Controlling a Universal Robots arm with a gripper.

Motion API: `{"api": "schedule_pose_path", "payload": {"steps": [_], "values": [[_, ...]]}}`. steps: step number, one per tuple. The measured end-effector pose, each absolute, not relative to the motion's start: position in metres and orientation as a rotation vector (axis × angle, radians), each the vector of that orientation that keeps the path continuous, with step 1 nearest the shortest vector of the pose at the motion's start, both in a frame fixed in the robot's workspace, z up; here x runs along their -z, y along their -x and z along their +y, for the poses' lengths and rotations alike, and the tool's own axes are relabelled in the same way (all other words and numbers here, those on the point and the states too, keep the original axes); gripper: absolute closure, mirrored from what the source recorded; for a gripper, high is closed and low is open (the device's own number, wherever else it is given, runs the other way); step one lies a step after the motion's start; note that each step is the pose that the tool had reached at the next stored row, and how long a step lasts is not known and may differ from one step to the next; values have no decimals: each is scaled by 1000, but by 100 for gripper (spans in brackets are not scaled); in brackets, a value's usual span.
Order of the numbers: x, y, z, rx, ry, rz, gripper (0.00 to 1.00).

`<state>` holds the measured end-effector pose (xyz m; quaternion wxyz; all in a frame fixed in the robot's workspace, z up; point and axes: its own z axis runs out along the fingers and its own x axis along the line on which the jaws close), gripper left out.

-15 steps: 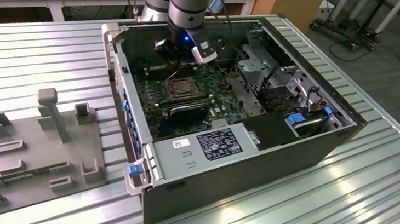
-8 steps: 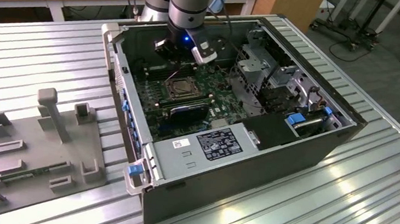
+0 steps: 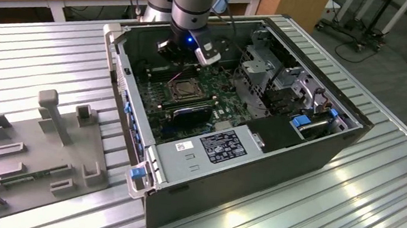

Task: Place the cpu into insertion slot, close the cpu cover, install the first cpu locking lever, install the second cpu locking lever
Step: 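Install the first cpu locking lever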

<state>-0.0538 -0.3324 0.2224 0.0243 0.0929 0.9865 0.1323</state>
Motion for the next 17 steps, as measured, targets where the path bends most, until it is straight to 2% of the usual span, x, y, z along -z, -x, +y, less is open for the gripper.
{"api": "schedule_pose_path", "payload": {"steps": [17], "values": [[-217,50,-332,-409,-287,3052,89]]}}
